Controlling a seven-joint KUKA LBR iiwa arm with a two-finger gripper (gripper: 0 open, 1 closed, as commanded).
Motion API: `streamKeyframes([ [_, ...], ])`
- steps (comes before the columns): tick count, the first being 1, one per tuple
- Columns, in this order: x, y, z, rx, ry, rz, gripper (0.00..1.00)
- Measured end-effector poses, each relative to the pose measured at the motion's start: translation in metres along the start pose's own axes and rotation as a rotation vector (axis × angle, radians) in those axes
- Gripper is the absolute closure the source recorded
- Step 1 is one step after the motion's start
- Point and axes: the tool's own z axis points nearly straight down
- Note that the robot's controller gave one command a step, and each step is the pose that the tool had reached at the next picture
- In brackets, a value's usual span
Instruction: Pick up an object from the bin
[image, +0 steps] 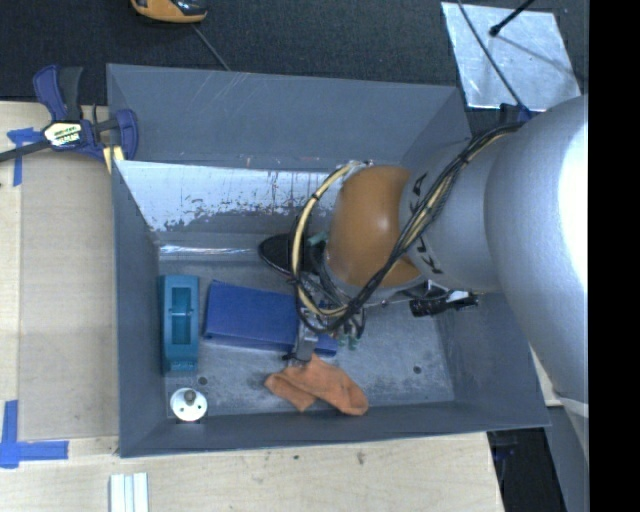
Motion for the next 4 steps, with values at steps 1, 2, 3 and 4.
streamKeyframes([
  [1, 0.000, 0.000, 0.000, 0.000, 0.000, 0.000, 1.00],
  [2, 0.001, -0.001, -0.005, 0.002, 0.004, -0.001, 1.00],
  [3, 0.002, -0.001, -0.023, 0.004, 0.009, -0.001, 1.00],
  [4, 0.001, -0.001, -0.042, 0.003, 0.004, -0.001, 1.00],
])
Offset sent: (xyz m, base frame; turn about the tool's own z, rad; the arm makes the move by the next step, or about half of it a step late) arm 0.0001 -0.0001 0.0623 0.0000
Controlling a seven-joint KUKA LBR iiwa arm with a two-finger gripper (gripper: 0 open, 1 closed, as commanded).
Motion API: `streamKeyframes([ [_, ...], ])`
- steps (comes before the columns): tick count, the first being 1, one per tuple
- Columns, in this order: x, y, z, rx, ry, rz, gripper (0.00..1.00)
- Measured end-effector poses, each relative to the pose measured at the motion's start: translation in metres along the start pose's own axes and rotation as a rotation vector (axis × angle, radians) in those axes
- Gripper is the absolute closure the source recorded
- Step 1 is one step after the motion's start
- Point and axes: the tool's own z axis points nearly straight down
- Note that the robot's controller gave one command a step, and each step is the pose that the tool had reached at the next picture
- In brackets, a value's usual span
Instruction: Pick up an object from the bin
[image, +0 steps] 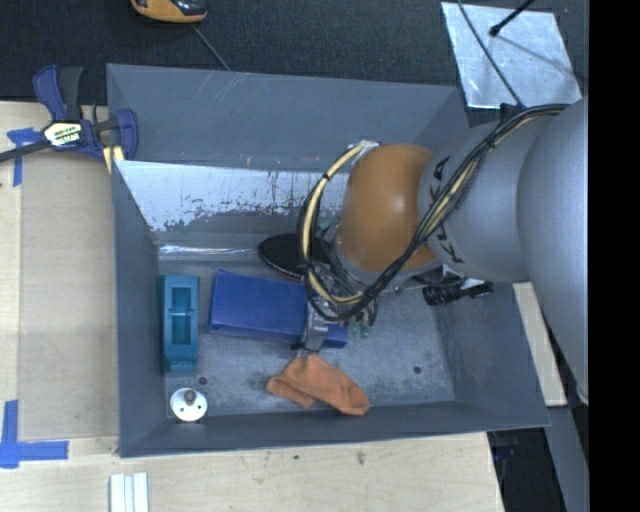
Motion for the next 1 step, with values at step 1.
streamKeyframes([
  [1, -0.0008, 0.0001, -0.0133, -0.001, -0.003, 0.000, 1.00],
])
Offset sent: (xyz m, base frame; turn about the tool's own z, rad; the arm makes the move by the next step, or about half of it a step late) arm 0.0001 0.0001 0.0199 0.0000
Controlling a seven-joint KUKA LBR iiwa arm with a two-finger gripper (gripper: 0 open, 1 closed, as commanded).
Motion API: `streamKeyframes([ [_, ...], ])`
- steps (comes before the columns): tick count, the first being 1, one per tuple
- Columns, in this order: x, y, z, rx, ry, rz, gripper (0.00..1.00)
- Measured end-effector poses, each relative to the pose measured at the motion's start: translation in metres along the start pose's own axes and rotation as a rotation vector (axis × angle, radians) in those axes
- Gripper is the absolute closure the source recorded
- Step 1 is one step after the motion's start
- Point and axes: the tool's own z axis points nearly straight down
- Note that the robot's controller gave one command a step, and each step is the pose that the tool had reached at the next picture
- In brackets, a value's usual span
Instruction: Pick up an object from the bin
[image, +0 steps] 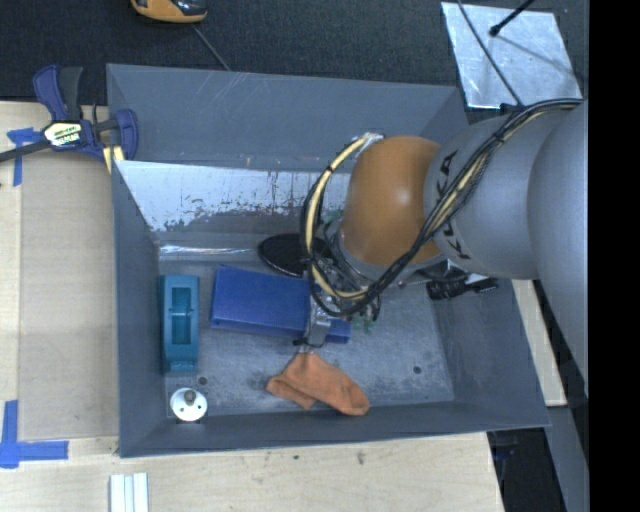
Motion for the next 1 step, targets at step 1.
streamKeyframes([
  [1, -0.0005, 0.0001, -0.0092, -0.001, -0.002, 0.000, 1.00],
])
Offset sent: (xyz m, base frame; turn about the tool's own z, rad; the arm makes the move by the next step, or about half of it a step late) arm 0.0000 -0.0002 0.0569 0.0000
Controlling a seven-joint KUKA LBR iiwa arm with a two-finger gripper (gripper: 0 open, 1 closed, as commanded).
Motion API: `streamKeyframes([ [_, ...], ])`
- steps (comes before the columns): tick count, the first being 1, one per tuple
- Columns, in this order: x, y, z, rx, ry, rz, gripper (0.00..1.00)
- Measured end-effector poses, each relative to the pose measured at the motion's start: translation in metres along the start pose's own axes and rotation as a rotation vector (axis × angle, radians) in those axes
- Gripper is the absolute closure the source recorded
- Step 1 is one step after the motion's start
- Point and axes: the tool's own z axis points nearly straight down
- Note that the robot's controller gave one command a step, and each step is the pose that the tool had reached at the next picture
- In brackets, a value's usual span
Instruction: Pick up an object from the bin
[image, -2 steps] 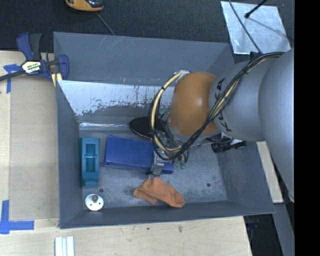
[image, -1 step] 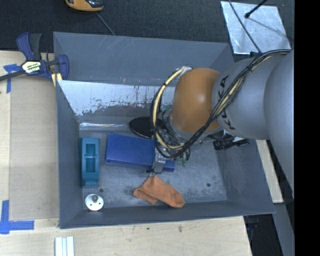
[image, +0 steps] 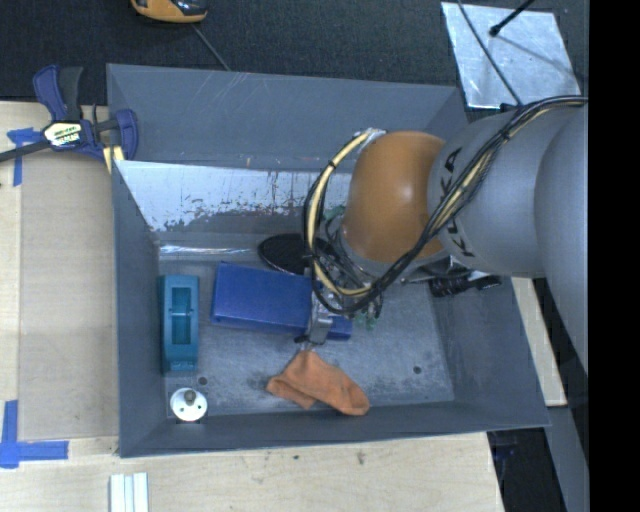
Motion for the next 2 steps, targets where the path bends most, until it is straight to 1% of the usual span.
streamKeyframes([
  [1, 0.001, 0.000, -0.008, 0.001, 0.005, 0.000, 1.00],
  [2, 0.001, -0.001, -0.023, 0.002, 0.006, 0.000, 1.00],
])
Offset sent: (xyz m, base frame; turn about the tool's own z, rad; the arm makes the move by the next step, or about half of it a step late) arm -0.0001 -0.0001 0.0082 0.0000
